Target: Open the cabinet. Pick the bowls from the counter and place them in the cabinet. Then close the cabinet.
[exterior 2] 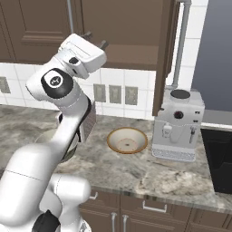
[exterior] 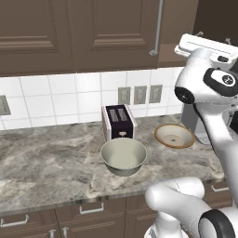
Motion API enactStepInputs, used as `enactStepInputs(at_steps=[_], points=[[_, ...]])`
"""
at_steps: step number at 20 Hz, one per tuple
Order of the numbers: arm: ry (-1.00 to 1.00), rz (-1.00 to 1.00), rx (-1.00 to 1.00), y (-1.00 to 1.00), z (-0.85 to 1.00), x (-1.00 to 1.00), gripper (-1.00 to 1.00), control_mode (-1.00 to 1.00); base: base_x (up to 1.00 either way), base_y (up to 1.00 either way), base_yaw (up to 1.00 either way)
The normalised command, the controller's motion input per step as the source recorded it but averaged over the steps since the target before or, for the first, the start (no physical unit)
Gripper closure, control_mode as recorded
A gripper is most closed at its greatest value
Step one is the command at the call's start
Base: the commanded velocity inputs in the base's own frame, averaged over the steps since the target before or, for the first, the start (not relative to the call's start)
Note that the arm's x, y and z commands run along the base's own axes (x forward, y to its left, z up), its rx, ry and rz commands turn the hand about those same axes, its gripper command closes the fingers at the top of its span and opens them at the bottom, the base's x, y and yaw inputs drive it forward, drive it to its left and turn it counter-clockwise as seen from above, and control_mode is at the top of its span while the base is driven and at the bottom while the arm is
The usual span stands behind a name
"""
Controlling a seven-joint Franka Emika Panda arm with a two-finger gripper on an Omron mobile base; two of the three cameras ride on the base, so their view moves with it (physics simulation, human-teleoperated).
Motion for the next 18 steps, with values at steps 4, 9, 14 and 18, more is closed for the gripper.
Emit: enactStepInputs(at_steps=[4, 9, 14, 18], points=[[0.07, 0.22, -0.18, 0.31, 0.01, -0.13, -1.0, -1.0, 0.0, 0.0, 0.0], [-0.09, 0.13, -0.05, 0.26, 0.0, -0.05, -1.0, -1.0, 0.0, 0.0, 0.0], [0.03, 0.05, 0.04, 0.49, -0.1, -0.13, -1.0, -1.0, 0.0, 0.0, 0.0], [0.16, 0.01, 0.09, 0.67, -0.19, 0.01, -1.0, -1.0, 0.0, 0.0, 0.0]])
